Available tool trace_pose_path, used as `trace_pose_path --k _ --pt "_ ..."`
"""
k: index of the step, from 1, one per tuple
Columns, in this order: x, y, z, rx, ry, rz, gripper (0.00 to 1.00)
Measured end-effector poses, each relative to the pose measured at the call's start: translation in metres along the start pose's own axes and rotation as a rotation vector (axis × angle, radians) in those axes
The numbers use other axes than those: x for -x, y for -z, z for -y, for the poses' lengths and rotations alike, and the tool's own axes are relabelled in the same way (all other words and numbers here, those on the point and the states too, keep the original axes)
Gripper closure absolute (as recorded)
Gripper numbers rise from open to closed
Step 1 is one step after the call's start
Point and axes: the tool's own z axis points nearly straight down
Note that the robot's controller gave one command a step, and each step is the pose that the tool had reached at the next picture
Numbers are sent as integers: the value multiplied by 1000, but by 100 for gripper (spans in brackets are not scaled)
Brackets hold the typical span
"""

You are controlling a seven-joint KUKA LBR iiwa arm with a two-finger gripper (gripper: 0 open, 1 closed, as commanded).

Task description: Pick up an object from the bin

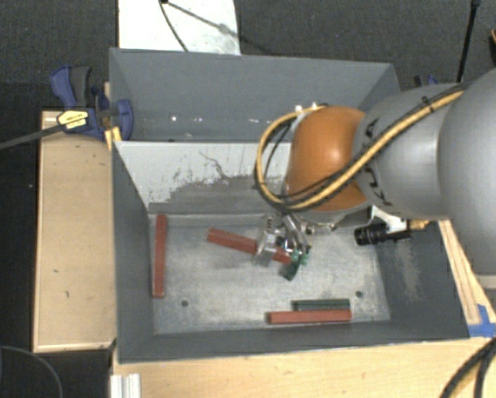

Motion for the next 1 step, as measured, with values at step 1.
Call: trace_pose_path --k 1 --pt "2 40 -1 -1 2 -2 100"
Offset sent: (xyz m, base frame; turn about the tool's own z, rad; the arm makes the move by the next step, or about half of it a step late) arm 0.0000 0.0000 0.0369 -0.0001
